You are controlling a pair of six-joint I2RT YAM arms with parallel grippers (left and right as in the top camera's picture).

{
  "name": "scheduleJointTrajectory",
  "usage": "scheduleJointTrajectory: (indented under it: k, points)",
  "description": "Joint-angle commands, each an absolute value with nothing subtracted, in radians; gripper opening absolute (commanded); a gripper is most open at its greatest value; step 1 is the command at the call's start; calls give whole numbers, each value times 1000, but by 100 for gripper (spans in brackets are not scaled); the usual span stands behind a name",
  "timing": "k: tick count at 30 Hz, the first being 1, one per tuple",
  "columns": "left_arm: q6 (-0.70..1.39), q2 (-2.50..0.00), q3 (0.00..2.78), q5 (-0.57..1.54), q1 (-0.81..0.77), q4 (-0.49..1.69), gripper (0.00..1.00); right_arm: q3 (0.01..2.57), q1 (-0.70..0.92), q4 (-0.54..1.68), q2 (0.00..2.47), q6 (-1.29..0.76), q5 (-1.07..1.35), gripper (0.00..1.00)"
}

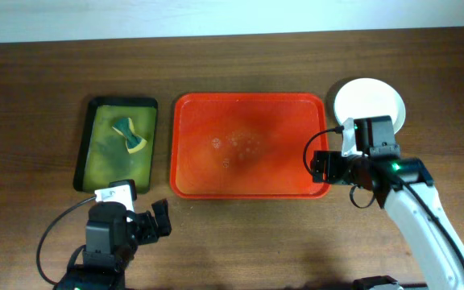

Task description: Clean dirty plates on tray and stack at the side

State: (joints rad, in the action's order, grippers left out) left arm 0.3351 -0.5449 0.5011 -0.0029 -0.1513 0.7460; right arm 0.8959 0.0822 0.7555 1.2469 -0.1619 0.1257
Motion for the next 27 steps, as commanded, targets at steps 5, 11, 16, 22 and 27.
scheduleJointTrajectory:
  k: [5, 11, 16, 22, 27]
  points:
    - [320, -539, 498, 4, -155, 780, 99, 601, 92, 575, 645, -173, 93, 98]
    - [320, -539, 498, 4, -155, 780, 99, 247, 88, 342, 159, -174, 66, 98]
    - [320, -539, 498, 4, -155, 780, 99, 74, 89, 151, 3, -186, 77, 98]
    - [320, -539, 498, 4, -155, 780, 99, 6, 89, 20, 3, -187, 65, 99]
    - [320, -539, 498, 4, -155, 780, 99, 6, 89, 73, 4, -158, 67, 98]
